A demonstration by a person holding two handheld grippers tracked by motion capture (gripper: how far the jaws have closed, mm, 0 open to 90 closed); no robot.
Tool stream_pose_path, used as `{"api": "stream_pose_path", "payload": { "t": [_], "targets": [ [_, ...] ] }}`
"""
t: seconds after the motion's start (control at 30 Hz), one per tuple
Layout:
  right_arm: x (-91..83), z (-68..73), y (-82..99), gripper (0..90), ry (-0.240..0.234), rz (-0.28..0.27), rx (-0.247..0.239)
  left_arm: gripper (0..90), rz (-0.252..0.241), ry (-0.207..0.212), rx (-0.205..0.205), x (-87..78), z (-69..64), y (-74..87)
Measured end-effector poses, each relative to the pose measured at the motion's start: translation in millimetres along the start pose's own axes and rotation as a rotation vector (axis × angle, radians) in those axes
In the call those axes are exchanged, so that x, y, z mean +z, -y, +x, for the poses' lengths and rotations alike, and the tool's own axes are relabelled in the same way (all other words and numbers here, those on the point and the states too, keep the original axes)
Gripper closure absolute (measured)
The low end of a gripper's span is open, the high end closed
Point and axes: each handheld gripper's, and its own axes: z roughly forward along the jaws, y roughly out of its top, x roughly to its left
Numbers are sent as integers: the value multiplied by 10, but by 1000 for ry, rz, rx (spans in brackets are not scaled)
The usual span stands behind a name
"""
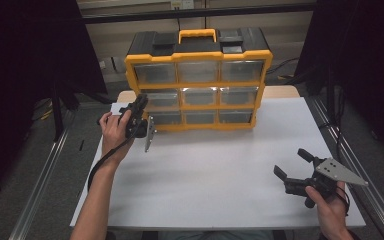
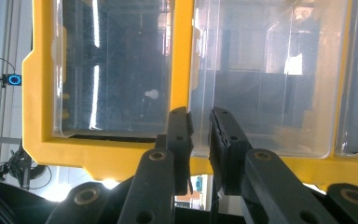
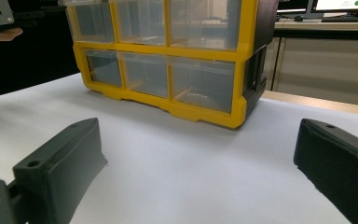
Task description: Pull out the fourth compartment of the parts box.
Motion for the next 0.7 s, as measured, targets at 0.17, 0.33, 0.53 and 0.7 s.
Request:
{"api": "stream_pose_path", "payload": {
  "t": [0.17, 0.33, 0.53, 0.7],
  "targets": [
    [2, -1, -1, 10, -1, 0, -1, 790, -7, 3, 0, -6, 3, -1],
    [6, -1, -1, 11, -5, -1, -2, 790, -10, 5, 4, -19, 8, -6],
    [3, -2, 1, 10, -5, -1, -1, 791, -12, -6, 19, -40, 22, -12],
    [3, -2, 1, 8, -11, 0, -5, 792, -2, -1, 15, -57, 11, -17]
  ]
}}
